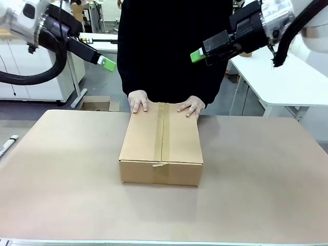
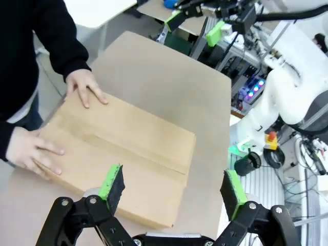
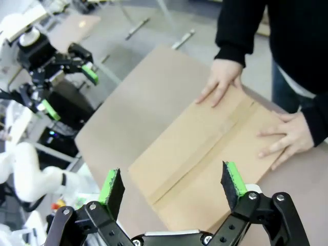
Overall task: Pack the gift set into the box.
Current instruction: Press and hold the closed box until the human finishes sealing it.
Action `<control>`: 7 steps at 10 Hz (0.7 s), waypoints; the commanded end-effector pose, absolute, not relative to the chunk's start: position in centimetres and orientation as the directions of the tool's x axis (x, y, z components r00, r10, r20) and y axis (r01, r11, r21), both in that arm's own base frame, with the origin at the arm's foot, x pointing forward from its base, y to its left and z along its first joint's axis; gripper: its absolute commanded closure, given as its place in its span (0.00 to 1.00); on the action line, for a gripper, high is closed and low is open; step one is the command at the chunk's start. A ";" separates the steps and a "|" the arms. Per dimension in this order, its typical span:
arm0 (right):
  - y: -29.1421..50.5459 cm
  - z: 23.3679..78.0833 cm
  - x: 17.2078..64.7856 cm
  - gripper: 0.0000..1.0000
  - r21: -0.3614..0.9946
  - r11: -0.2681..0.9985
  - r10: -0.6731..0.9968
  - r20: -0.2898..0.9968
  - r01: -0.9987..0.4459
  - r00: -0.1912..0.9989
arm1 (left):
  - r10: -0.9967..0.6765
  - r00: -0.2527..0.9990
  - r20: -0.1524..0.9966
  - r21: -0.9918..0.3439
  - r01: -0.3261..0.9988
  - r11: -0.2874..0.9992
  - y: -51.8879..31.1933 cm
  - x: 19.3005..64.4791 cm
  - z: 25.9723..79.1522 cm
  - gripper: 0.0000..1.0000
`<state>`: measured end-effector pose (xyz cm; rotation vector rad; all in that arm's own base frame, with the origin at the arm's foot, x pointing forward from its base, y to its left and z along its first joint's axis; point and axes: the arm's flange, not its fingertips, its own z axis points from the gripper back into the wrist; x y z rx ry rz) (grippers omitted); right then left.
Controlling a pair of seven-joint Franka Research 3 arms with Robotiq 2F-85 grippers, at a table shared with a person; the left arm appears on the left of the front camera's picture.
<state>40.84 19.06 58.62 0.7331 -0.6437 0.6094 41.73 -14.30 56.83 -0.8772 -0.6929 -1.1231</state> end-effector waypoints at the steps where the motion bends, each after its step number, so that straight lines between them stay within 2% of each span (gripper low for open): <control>1: 19.8 58.3 40.2 0.00 0.363 0.613 0.276 0.734 -0.702 0.621 | -0.451 0.329 0.830 -0.272 0.944 0.189 -13.5 41.9 56.6 0.00; 2: 21.1 57.0 40.8 0.00 0.392 0.262 0.414 0.780 -0.882 0.470 | -0.445 0.179 0.878 -0.207 0.978 -0.016 -15.8 43.1 54.9 0.00; 3: 21.0 55.4 40.8 0.00 0.380 0.026 0.452 0.821 -0.925 0.350 | -0.380 0.073 0.922 -0.147 0.974 -0.171 -16.8 43.7 53.2 0.00; 5: 18.6 51.9 40.6 0.00 0.296 -0.259 0.369 0.910 -0.919 0.189 | -0.290 -0.010 0.957 -0.085 0.946 -0.313 -16.1 43.5 50.5 0.00; 6: 17.3 49.8 40.5 0.00 0.172 -0.301 0.272 0.958 -0.938 0.088 | -0.250 -0.023 0.968 -0.054 0.953 -0.299 -15.0 43.4 49.2 0.00; 7: 16.7 47.5 40.6 0.00 -0.024 -0.246 0.198 0.977 -0.969 -0.074 | -0.217 -0.044 0.975 -0.028 0.947 -0.319 -14.3 43.0 48.0 0.00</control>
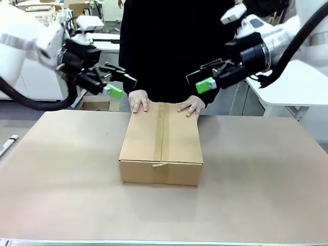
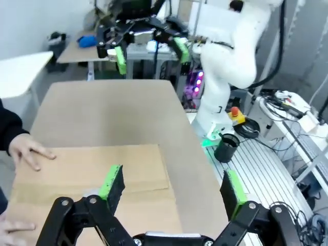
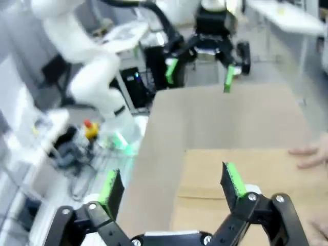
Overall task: Pack the gift set into the box.
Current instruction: Press and hold the closed box until the human finishes sealing it.
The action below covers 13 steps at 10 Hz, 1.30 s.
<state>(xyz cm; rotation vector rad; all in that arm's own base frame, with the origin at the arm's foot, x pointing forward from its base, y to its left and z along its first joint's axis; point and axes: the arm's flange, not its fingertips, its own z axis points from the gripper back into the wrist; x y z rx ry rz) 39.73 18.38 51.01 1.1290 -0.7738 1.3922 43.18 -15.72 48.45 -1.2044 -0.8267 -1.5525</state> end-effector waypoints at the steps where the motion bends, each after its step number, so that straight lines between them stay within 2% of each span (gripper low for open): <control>1: 17.2 45.3 40.9 0.00 -0.063 -0.134 0.224 0.970 -0.989 -0.092 | -0.166 -0.055 0.985 -0.002 0.945 -0.327 -14.5 42.6 46.7 0.00; 2: 18.5 43.2 41.7 0.00 -0.018 0.054 0.301 0.954 -0.998 -0.001 | -0.148 -0.078 0.986 0.033 0.958 -0.284 -15.2 42.3 45.5 0.00; 3: 20.3 41.1 42.0 0.00 -0.029 0.240 0.442 0.893 -0.970 0.082 | -0.132 -0.103 0.986 0.078 0.981 -0.179 -16.2 41.9 44.1 0.00; 4: 21.4 40.2 42.1 0.00 -0.056 0.297 0.451 0.888 -0.953 0.088 | -0.188 -0.141 0.972 0.125 0.988 -0.095 -16.9 41.4 42.5 0.00; 5: 21.3 40.1 42.5 0.00 -0.008 0.357 0.429 0.890 -0.934 0.156 | -0.208 -0.142 0.968 0.138 0.990 -0.034 -17.2 41.0 41.0 0.00; 6: 17.5 40.5 42.1 0.00 -0.025 0.159 0.415 0.909 -0.987 0.043 | -0.320 0.041 0.946 -0.022 0.998 0.063 -16.6 41.2 40.2 0.00; 7: 17.5 40.5 42.1 0.00 -0.025 0.159 0.415 0.909 -0.987 0.043 | -0.195 -0.099 0.976 0.077 0.990 -0.118 -15.7 42.4 41.9 0.00; 8: 17.5 40.5 42.1 0.00 -0.025 0.159 0.415 0.909 -0.987 0.043 | -0.195 -0.099 0.976 0.077 0.990 -0.118 -15.7 42.4 41.9 0.00; 9: 19.0 39.7 42.0 0.00 -0.024 0.232 0.442 0.893 -0.972 0.083 | -0.195 -0.099 0.976 0.077 0.990 -0.118 -15.7 42.4 41.9 0.00; 10: 19.7 39.1 42.8 0.00 -0.116 0.075 0.399 0.914 -0.990 -0.077 | -0.247 -0.078 0.966 0.065 0.996 -0.060 -16.1 42.0 40.6 0.00; 11: 19.8 37.4 43.2 0.00 -0.145 0.004 0.365 0.921 -0.989 -0.133 | -0.254 -0.146 0.956 0.126 0.987 -0.097 -17.3 43.4 38.4 0.00; 13: 20.3 34.1 43.3 0.00 -0.172 -0.058 0.324 0.929 -0.983 -0.181 | -0.234 -0.235 0.944 0.199 0.966 -0.165 -19.0 43.7 35.3 0.00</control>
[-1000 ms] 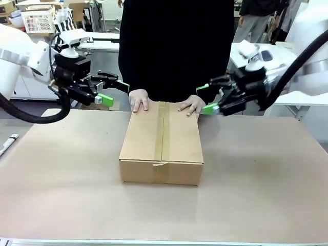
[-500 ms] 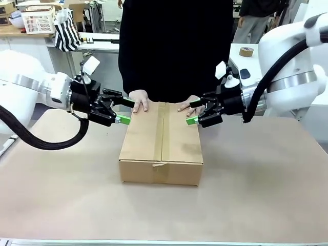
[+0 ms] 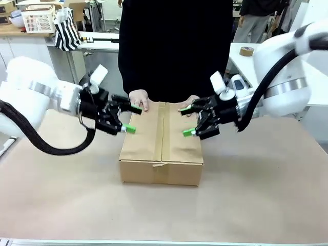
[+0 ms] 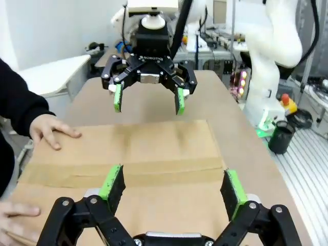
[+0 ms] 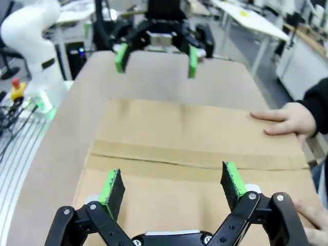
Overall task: Pack the gift set into the box.
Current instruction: Press and hold the closed box until the human finishes sealing it.
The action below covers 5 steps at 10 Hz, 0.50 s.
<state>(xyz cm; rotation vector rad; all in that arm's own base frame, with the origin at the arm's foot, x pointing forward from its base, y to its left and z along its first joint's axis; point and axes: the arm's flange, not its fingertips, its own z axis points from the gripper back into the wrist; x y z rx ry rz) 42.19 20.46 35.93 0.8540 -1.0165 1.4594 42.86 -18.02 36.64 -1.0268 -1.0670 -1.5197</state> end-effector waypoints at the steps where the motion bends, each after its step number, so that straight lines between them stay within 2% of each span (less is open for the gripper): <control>1: 20.5 32.8 43.3 0.00 -0.132 -0.063 0.331 0.932 -0.989 -0.145 | -0.219 -0.235 0.947 0.206 0.967 -0.148 -19.4 43.7 34.3 0.00; 5: 20.0 30.2 43.7 0.00 -0.068 -0.009 0.315 0.947 -0.998 -0.068 | -0.245 -0.284 0.927 0.254 0.956 -0.146 -19.7 45.4 30.4 0.00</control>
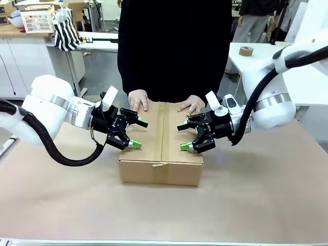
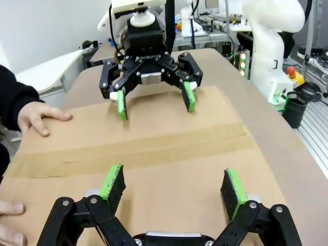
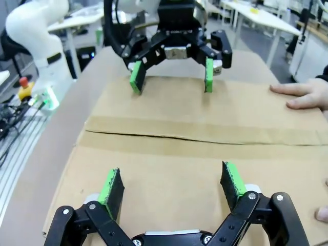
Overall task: Pack the gift set into the box.
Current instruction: Press and hold the closed box until the human finishes sealing it.
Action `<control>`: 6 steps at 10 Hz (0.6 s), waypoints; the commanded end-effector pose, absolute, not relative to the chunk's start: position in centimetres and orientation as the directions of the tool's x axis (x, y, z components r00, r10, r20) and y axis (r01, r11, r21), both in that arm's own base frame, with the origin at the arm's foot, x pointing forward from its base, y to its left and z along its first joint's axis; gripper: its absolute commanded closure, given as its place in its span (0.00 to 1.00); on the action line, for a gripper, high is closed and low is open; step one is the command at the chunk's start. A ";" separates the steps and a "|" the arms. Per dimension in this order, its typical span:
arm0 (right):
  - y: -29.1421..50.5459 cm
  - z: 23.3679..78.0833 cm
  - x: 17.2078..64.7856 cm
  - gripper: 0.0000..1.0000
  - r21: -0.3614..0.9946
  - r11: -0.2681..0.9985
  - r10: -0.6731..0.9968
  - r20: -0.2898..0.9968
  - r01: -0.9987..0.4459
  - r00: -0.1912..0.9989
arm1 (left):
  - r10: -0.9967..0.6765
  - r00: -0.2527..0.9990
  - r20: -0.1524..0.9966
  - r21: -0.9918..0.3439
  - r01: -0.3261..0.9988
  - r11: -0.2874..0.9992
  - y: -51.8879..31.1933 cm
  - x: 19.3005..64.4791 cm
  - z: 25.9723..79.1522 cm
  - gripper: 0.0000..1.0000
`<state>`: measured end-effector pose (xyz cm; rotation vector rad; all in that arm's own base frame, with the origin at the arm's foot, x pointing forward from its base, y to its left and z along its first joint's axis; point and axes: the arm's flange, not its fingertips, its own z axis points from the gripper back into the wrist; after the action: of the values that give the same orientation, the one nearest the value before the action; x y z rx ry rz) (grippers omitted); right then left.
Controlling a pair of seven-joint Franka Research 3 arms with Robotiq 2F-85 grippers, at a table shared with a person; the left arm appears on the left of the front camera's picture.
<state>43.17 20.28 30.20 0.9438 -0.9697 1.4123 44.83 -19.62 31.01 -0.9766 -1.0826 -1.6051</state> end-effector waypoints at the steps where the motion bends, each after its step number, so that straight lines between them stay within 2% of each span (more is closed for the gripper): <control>1: 19.8 30.1 43.8 0.00 -0.056 0.007 0.317 0.947 -0.998 -0.051 | -0.245 -0.253 0.936 0.226 0.965 -0.136 -19.4 45.8 29.6 0.00; 6: 19.2 28.7 44.6 0.00 0.001 0.035 0.329 0.944 -0.999 0.012 | -0.208 -0.063 0.976 0.040 0.993 -0.114 -19.0 46.6 27.9 0.00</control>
<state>43.96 19.03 29.59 0.9469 -0.9772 1.3464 46.30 -18.97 28.47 -1.0862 -1.0426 -1.4554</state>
